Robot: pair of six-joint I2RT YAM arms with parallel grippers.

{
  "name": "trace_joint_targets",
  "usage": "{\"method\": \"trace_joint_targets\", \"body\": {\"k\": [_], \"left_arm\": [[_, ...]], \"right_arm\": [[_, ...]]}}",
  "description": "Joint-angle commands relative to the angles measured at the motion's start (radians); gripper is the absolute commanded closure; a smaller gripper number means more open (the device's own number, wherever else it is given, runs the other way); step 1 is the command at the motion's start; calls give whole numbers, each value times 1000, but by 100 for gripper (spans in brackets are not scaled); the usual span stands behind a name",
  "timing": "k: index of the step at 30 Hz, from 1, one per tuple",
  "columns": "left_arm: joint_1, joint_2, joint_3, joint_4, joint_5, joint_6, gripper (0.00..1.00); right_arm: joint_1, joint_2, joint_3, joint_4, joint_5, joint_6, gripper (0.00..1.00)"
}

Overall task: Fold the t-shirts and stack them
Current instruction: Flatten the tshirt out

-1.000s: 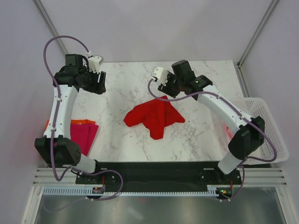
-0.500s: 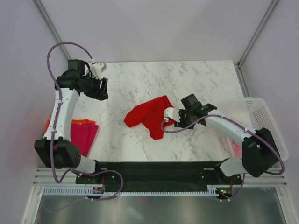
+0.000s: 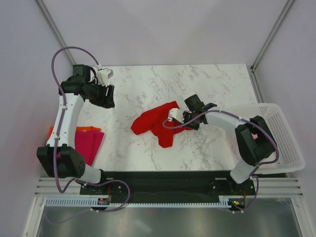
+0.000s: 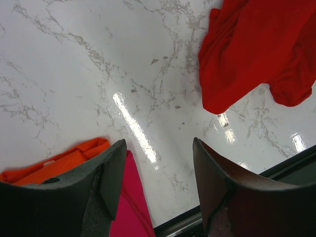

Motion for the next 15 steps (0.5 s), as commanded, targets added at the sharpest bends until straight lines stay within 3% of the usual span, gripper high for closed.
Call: {"method": "trace_joint_targets", "body": {"k": [1,7,11,15], "left_arm": [[-3,3,11,-1,40,36,37],[-3,22,32,8,57,33,37],[-2,39,40,28,63,25,38],[-2,58,75,37,69,17,38]], "right_arm": [[-2,-44,115,-13,-65,27,100],[7,-270,357,-101,-89,-8,100],[11,-308,520,-130,-63,-19,100],[11,-282,609,-38,74,-14,100]]}}
